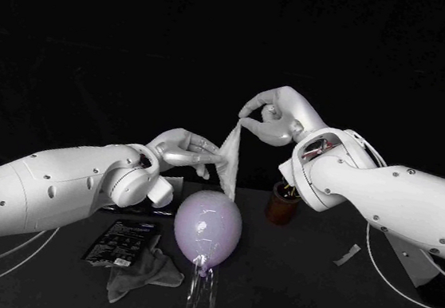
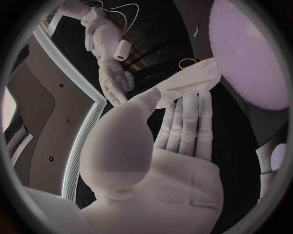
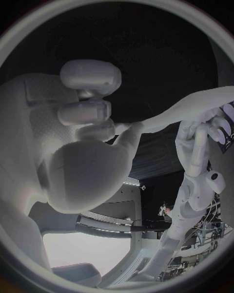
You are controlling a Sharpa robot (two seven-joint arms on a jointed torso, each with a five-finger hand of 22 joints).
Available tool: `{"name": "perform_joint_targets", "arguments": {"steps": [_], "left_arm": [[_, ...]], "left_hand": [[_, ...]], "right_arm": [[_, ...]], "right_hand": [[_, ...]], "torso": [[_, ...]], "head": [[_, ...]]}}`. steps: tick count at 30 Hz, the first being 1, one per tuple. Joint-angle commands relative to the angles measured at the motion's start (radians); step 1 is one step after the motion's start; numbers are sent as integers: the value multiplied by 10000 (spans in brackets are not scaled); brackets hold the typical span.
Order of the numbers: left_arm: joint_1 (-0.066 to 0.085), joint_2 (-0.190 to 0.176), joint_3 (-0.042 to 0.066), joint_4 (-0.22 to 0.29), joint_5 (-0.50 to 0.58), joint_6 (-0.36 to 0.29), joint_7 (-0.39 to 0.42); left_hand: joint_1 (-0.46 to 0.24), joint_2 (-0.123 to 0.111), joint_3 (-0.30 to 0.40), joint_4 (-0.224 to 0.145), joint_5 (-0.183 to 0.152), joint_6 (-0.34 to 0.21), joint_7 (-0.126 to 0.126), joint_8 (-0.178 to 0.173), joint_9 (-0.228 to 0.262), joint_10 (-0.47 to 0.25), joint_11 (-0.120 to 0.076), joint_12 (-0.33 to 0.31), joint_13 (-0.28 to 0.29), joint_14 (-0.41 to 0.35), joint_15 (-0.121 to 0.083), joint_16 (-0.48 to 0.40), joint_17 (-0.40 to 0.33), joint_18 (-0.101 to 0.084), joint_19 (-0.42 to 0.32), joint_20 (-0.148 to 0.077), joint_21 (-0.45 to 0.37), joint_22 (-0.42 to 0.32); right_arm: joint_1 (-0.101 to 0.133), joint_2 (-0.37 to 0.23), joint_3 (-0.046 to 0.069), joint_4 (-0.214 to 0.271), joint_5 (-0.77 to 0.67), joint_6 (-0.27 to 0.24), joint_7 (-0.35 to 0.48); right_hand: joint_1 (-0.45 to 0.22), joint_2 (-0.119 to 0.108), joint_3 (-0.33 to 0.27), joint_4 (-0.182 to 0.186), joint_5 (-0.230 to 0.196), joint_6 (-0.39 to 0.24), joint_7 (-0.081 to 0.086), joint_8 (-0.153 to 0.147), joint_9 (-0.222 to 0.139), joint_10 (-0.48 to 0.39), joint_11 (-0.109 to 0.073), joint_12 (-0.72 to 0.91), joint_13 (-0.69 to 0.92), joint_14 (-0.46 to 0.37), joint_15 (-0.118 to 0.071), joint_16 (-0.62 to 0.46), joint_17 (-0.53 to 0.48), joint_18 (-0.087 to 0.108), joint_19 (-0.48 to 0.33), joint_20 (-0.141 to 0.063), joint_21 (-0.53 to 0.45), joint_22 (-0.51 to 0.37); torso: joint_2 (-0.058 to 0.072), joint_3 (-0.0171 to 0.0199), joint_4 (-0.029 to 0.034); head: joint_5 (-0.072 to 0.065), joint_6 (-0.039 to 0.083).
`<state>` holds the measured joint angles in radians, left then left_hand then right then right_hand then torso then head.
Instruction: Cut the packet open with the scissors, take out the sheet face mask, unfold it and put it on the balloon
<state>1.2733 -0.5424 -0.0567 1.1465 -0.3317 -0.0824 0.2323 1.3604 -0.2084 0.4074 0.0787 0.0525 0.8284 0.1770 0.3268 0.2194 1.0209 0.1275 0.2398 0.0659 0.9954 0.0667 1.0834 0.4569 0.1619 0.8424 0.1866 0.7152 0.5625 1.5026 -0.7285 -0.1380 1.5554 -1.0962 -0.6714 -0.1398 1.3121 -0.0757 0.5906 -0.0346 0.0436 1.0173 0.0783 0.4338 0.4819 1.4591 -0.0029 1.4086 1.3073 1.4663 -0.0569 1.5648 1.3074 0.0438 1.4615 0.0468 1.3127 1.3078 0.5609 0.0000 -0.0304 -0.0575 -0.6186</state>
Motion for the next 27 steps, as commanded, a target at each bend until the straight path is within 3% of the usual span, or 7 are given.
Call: {"name": "perform_joint_targets", "arguments": {"steps": [1,5,11,15,22,24,27], "left_arm": [[6,-17,11,-17,1178,1639,136],[3,-32,11,-53,1685,2522,197],[1,-25,11,-90,2080,3101,178],[1,-12,11,-128,2270,3222,168],[1,16,11,-190,2560,3133,175],[1,22,11,-204,2598,3039,165],[2,31,11,-219,2624,2873,122]], "left_hand": [[-90,-61,-118,44,-44,21,-12,-23,-12,-82,55,-89,9,-47,39,93,27,147,-108,1,-74,-30],[-144,12,-284,167,-44,95,-20,-15,-22,-60,64,-176,24,-98,55,242,64,144,-181,52,-164,-69],[-237,157,-489,399,-44,219,2,4,-31,69,37,-227,50,-113,40,462,116,169,-155,87,-186,-76],[-230,266,-562,518,-45,273,-6,4,-42,141,22,-251,60,-130,29,568,135,178,-131,95,-184,-71],[-160,669,-538,795,-44,480,-93,63,-39,324,-32,-249,86,-170,-10,710,149,187,-106,98,-182,-61],[50,893,-417,805,-42,635,-163,136,-16,449,-84,-212,105,-131,-54,804,169,198,-62,85,-149,-40],[300,1048,-295,756,-40,768,-218,210,9,552,-130,-184,118,-86,-103,906,192,206,-12,64,-98,-7]], "right_arm": [[9,15,10,-16,-74,-40,77],[9,21,9,-34,-69,-39,75],[9,22,9,-43,-60,-37,74],[9,7,8,-22,-56,-35,72],[9,-14,8,-11,-54,-33,66],[9,-16,8,-5,-54,-33,66],[9,-22,8,14,-54,-34,67]], "right_hand": [[95,-37,72,-22,50,59,-5,45,27,304,35,39,1522,1045,-44,59,2634,67,94,2,53,1956],[95,-37,72,-22,50,59,-5,45,27,304,35,39,1522,1045,-44,59,2634,67,94,2,53,1956],[95,-37,72,-22,50,59,-5,45,27,304,35,39,1522,1045,-44,59,2634,67,94,2,53,1956],[95,-37,72,-22,50,59,-5,45,27,304,35,39,1522,1045,-44,59,2634,67,94,2,53,1956],[95,-37,72,-22,50,59,-5,45,27,304,35,39,1522,1045,-44,59,2634,67,94,2,53,1956],[95,-37,72,-22,50,59,-5,45,27,304,35,39,1522,1045,-44,59,2634,67,94,2,53,1956],[95,-37,72,-22,50,59,-5,45,27,304,35,39,1522,1045,-44,59,2634,67,94,2,53,1956]], "torso": [[6,1,0],[4,-1,1],[-4,5,-3],[-7,7,-2],[-5,7,0],[-5,6,5],[-6,4,6]], "head": [[-14,-18],[-2,-21],[-1,-28],[2,-26],[-7,-12],[-19,-14],[-22,-23]]}}
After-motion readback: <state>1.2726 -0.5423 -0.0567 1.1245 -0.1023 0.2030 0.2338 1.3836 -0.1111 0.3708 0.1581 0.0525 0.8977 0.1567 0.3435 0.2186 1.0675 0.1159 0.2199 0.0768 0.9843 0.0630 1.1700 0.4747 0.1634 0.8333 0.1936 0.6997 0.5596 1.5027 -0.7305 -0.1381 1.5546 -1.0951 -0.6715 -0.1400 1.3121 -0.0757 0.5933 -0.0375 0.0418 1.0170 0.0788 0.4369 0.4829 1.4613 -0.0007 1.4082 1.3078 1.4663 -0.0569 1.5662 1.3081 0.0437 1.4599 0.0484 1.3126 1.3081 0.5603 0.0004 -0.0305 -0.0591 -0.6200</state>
